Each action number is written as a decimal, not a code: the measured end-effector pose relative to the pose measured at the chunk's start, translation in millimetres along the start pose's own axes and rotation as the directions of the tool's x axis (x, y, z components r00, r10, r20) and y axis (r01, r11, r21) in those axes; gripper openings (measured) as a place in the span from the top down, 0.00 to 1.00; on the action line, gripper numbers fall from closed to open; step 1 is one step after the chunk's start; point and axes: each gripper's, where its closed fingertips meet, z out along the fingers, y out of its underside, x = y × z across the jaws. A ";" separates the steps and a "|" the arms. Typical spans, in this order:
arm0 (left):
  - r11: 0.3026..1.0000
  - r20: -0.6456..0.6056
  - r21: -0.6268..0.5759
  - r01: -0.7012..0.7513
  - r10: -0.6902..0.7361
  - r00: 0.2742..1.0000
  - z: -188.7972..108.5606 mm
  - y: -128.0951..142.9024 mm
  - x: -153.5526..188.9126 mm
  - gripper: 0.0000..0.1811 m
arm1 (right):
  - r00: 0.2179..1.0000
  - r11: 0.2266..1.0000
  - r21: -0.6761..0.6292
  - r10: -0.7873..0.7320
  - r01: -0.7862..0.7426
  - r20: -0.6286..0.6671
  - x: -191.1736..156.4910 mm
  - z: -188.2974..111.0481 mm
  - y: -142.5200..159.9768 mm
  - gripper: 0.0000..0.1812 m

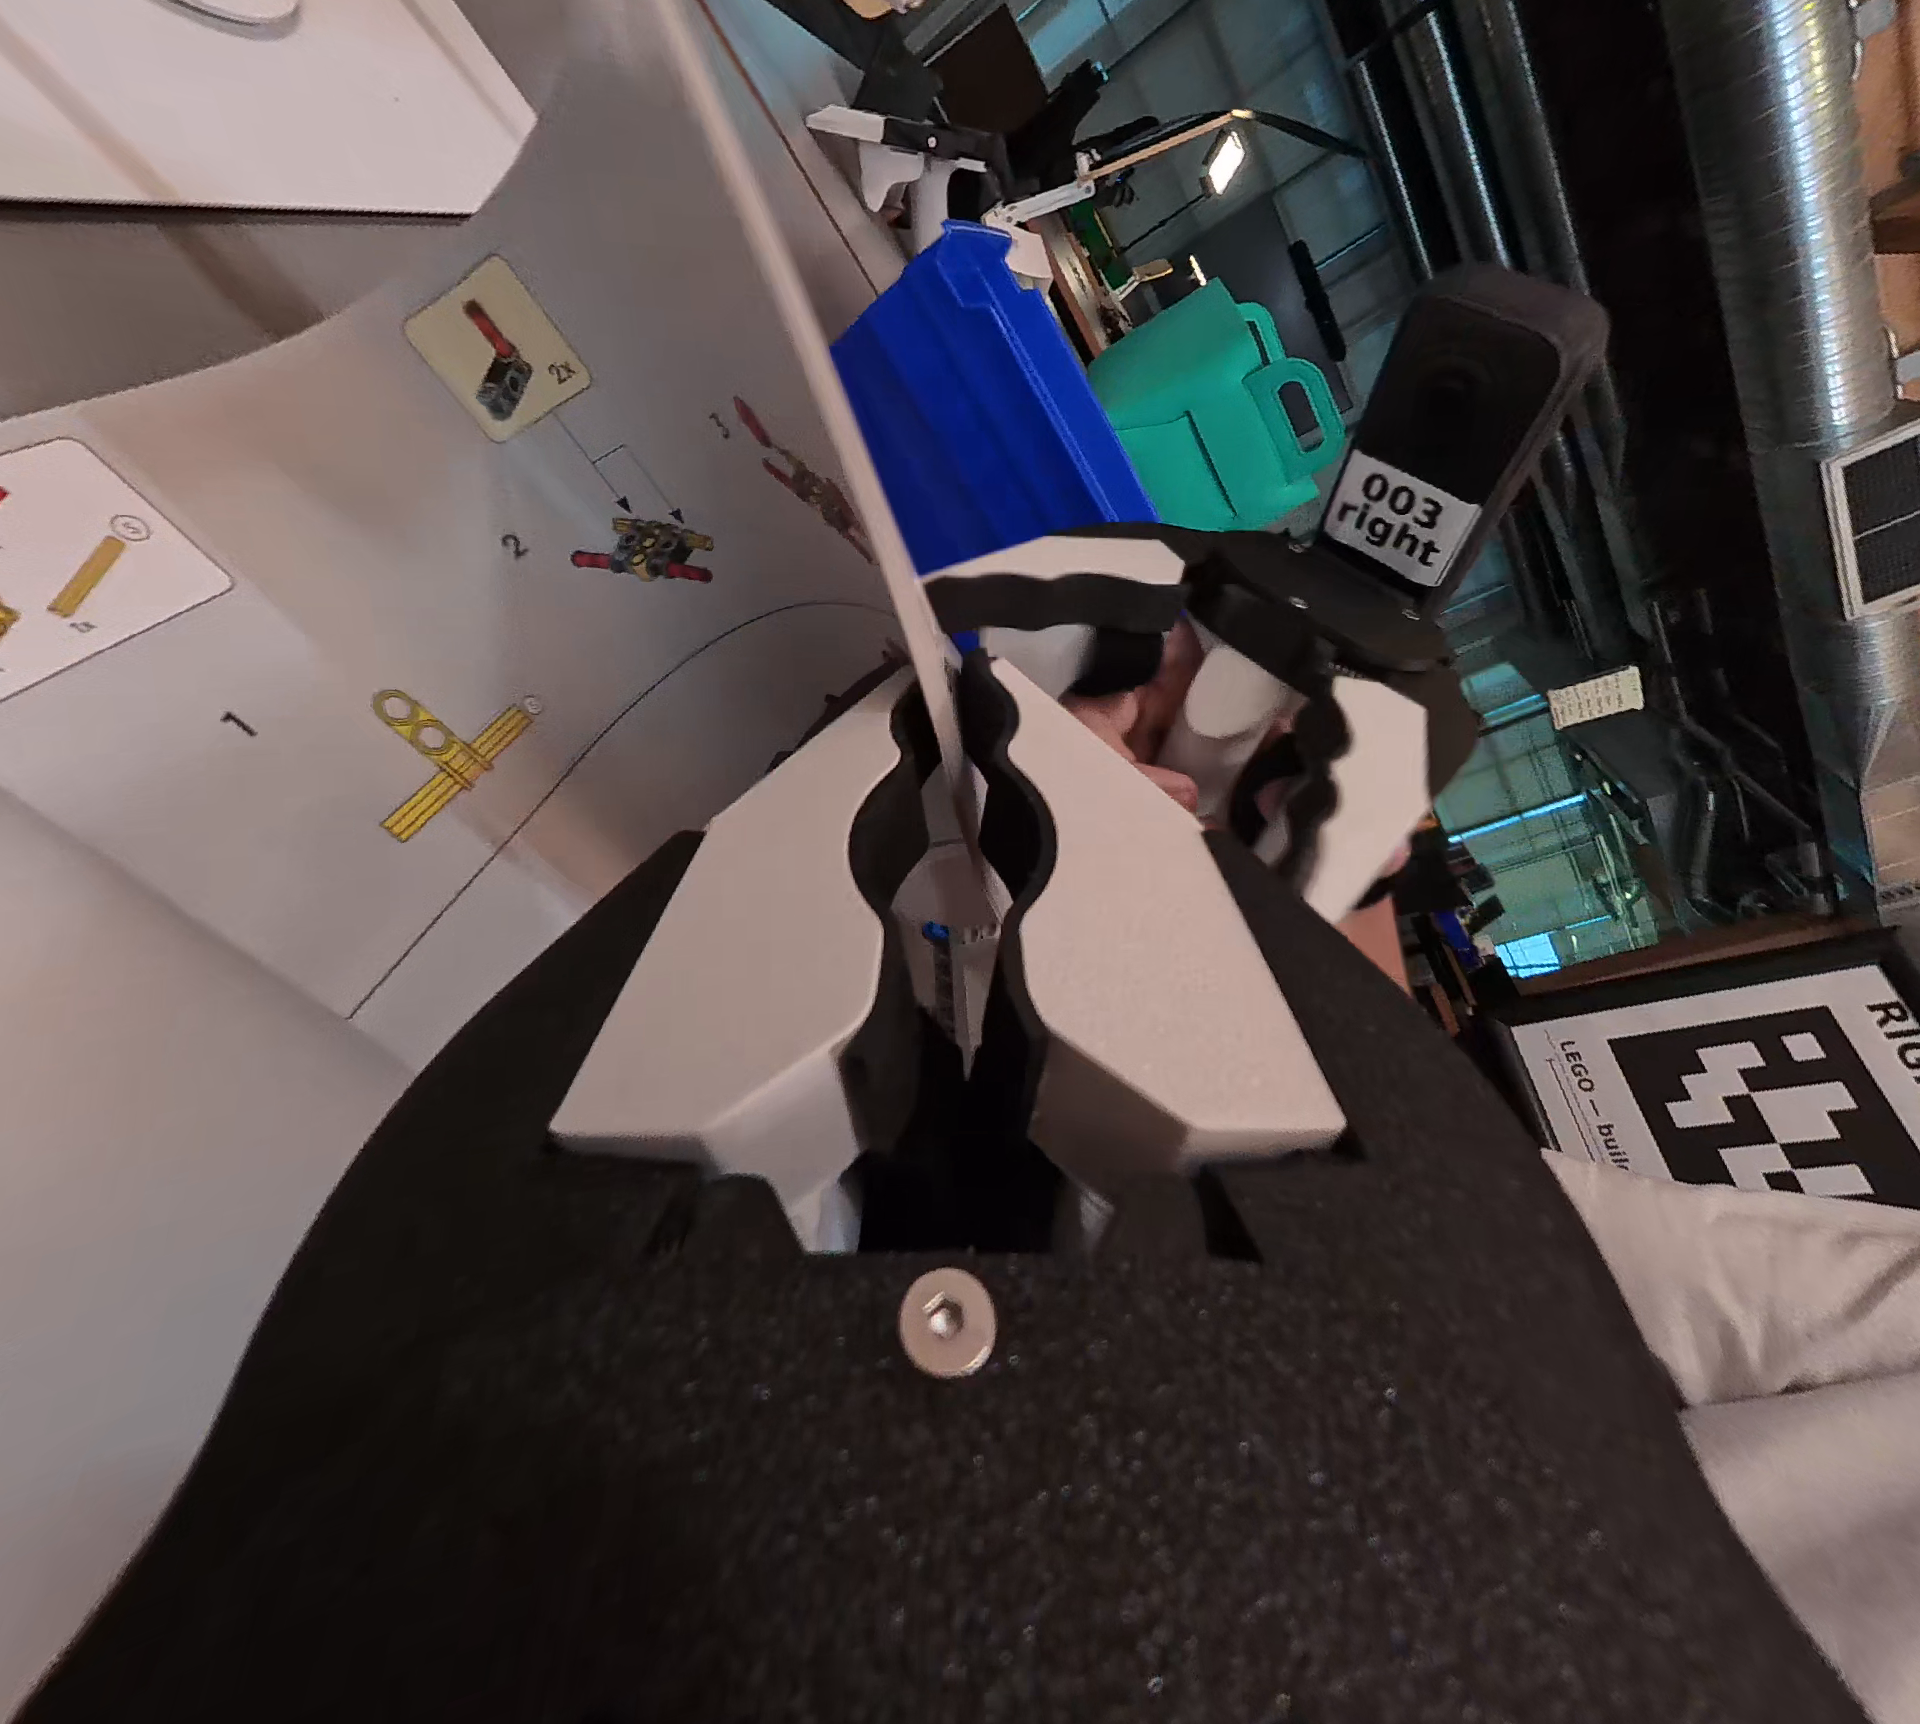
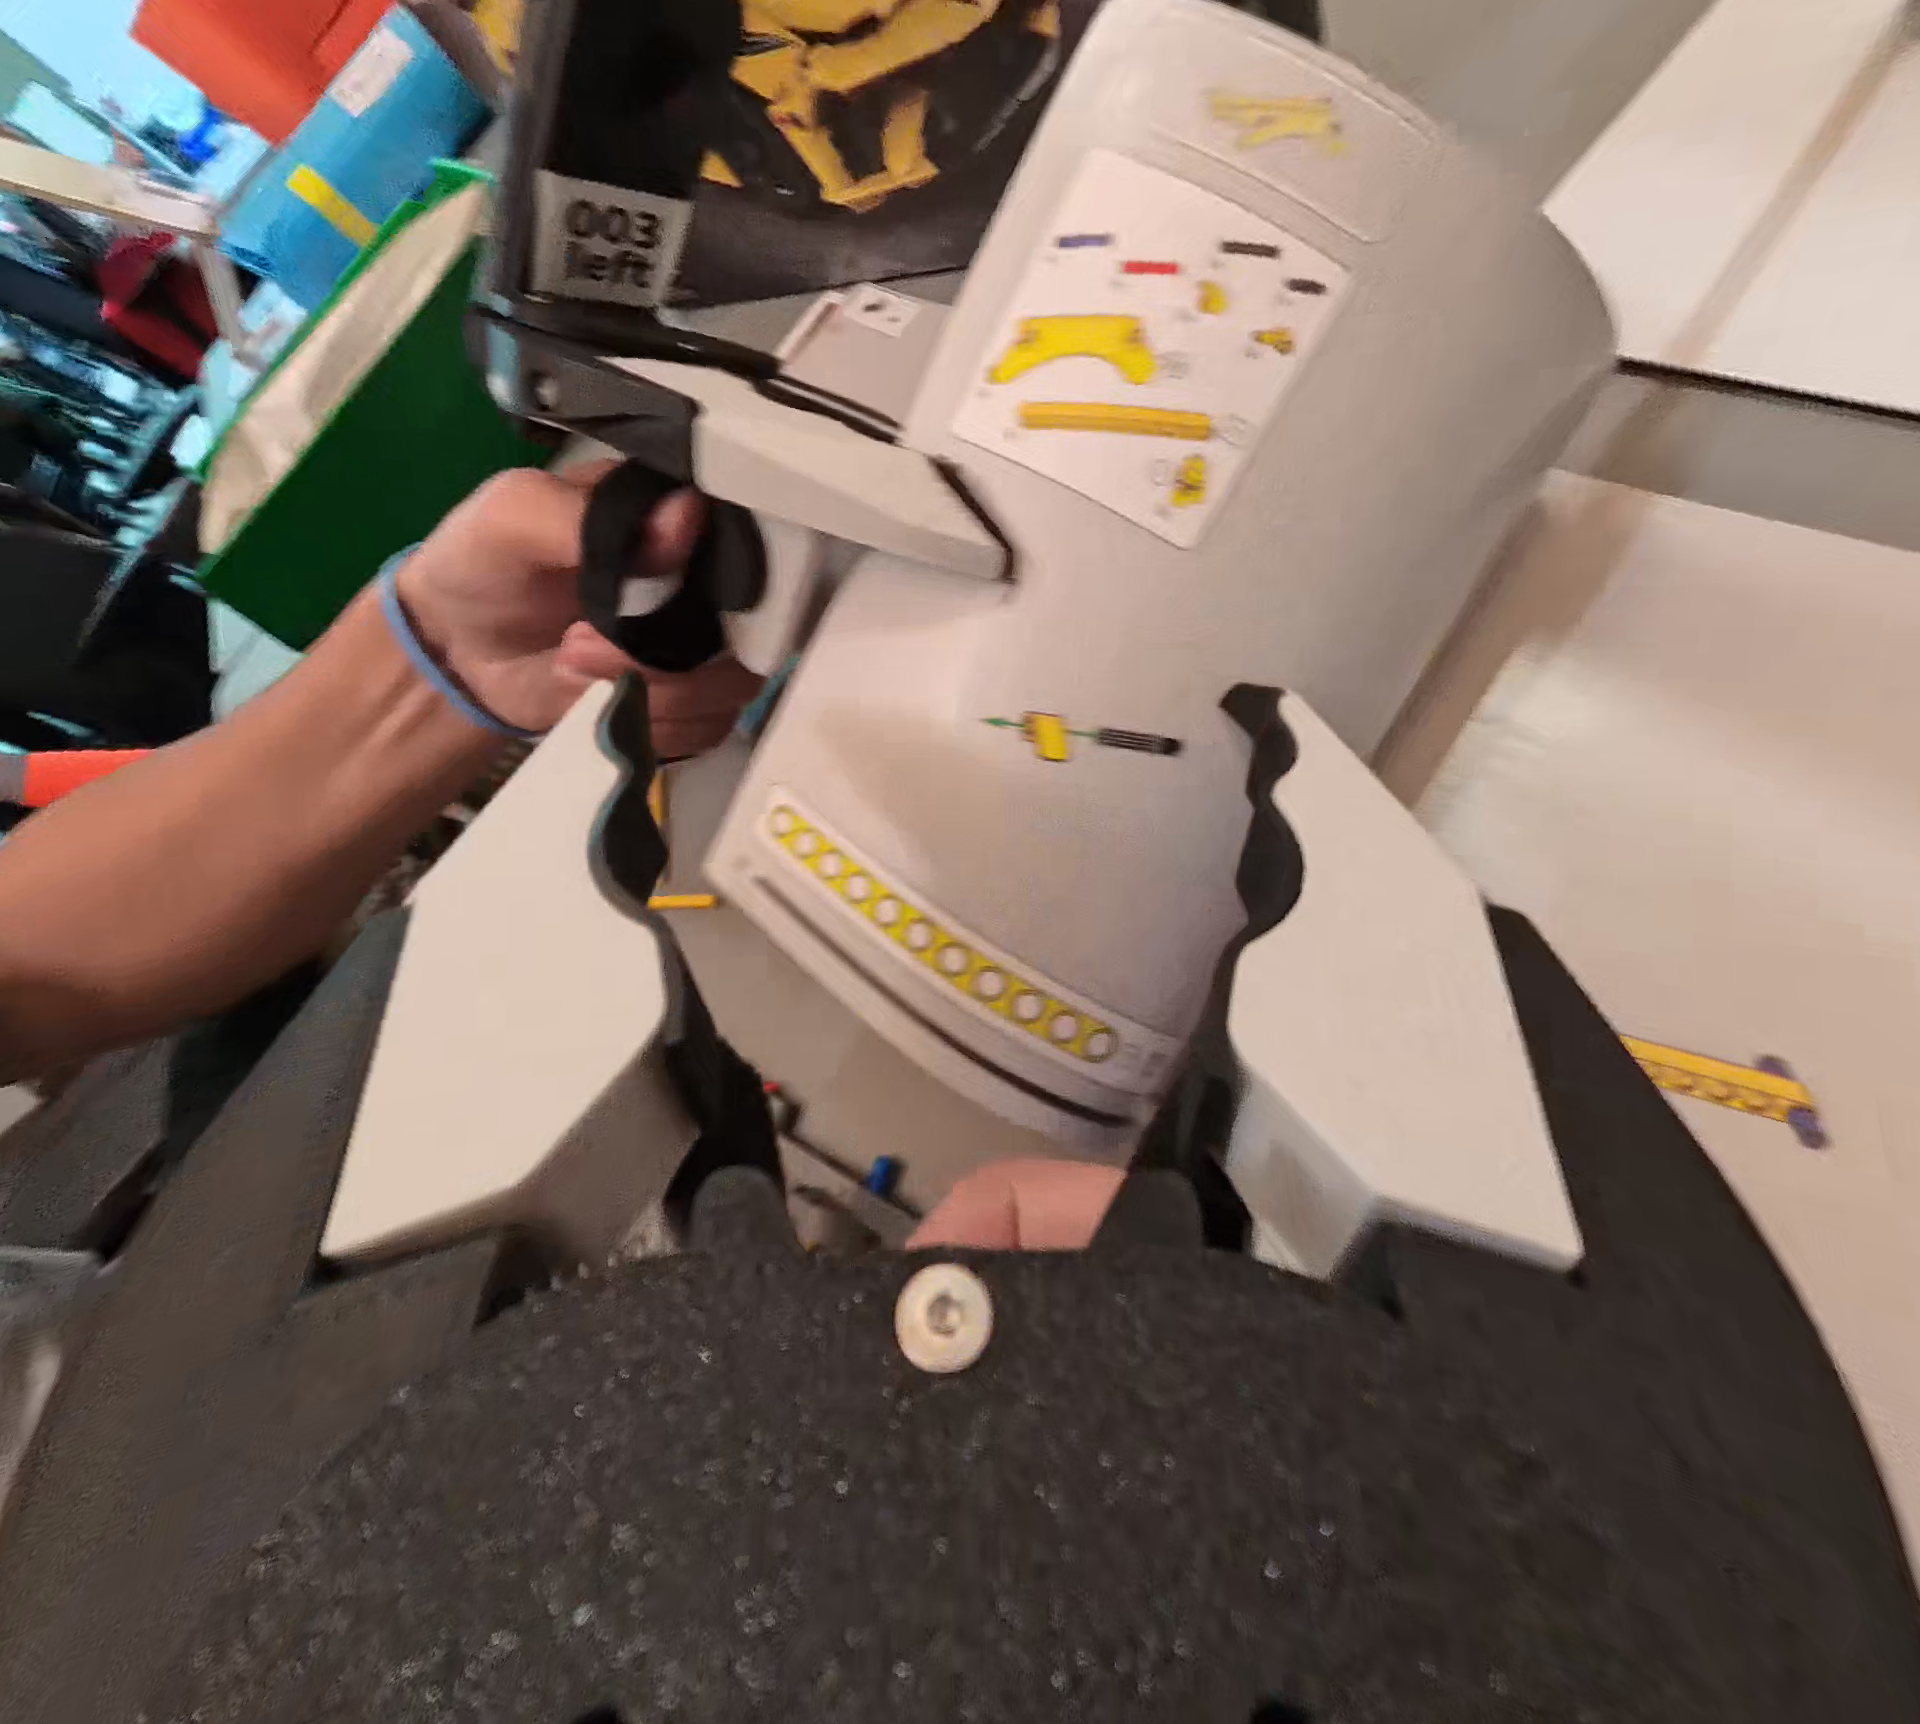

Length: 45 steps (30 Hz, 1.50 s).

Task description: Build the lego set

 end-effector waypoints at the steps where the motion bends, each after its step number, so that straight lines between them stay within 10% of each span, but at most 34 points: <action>1: 1.000 -0.003 0.001 0.001 -0.001 1.000 0.1 -0.7 -0.7 0.99 | 1.000 1.000 -0.008 -0.005 0.005 -0.027 7.9 1.9 2.0 0.37; 27: 0.996 -0.150 -0.004 0.086 -0.085 0.985 -6.5 2.5 9.7 0.89 | 0.994 0.993 -0.043 0.110 -0.110 -0.017 45.5 15.4 20.0 0.52; 45: 0.998 0.184 -0.021 0.053 -0.049 0.982 -72.0 0.7 -28.8 1.00 | 0.972 0.999 -0.017 0.042 -0.047 -0.232 74.0 -46.7 17.6 0.49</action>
